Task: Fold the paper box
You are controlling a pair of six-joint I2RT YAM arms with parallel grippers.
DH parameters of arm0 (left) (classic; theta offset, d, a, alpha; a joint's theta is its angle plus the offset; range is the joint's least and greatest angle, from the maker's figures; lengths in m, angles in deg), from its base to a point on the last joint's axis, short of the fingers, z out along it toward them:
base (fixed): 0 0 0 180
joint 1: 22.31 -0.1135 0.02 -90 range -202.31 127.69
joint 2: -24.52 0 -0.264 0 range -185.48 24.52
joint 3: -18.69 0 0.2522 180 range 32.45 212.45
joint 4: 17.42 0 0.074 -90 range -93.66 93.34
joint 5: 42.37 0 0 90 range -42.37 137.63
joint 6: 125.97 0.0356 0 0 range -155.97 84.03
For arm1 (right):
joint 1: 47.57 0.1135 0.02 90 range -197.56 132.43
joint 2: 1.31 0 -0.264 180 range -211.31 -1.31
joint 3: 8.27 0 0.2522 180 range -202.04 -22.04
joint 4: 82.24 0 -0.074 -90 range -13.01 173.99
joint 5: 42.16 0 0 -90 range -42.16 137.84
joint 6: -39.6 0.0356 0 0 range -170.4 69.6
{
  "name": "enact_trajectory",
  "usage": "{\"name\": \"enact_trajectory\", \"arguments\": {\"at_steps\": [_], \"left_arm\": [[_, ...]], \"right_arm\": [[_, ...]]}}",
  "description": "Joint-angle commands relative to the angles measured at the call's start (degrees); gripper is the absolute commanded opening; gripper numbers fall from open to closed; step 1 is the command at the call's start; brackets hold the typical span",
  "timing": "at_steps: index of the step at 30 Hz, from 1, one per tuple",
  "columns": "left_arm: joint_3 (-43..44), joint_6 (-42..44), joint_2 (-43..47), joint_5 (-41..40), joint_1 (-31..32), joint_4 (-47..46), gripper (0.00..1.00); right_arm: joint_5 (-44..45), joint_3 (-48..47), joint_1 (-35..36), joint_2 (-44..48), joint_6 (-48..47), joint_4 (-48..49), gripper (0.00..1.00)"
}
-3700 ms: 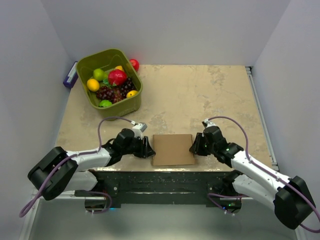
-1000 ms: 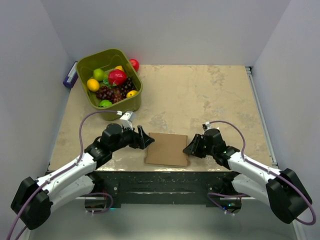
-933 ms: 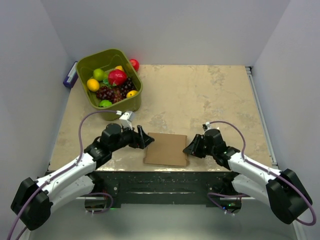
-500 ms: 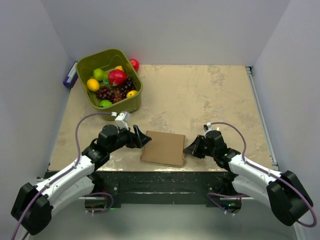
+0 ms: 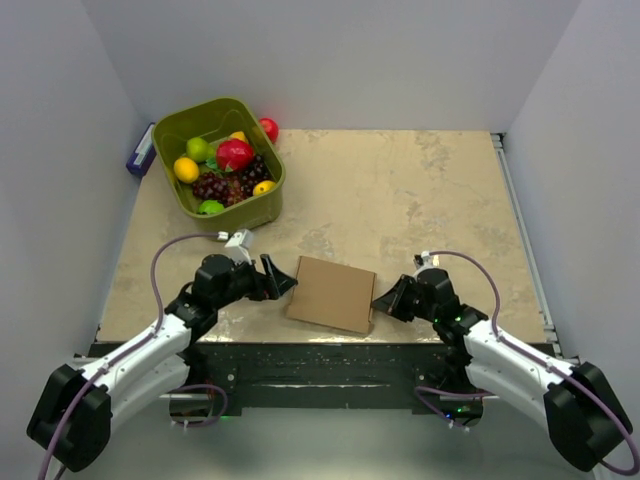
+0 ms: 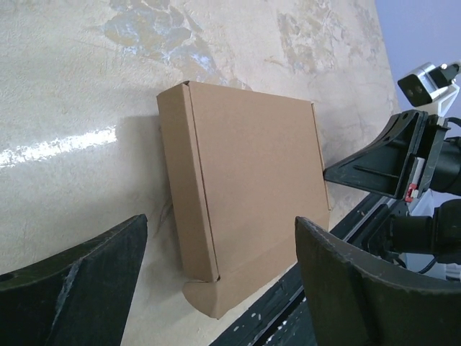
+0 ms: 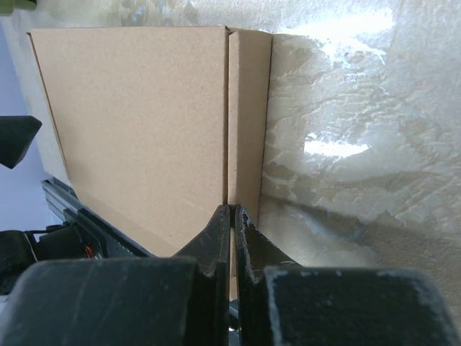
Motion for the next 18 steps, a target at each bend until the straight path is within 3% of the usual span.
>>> {"name": "enact_trajectory", "arguments": {"at_steps": [1, 18], "left_arm": [[-1.99, -2.47, -1.78, 4.32, -1.26, -7.62, 0.87], [-1.91, -3.26, -16.97, 10.39, -1.44, -20.63, 0.84]], "right_arm": [[1.84, 3.20, 0.00, 2.08, 1.27, -4.35, 0.00], [2.63, 2.15, 0.00, 2.08, -0.13, -5.67, 0.00]]}}
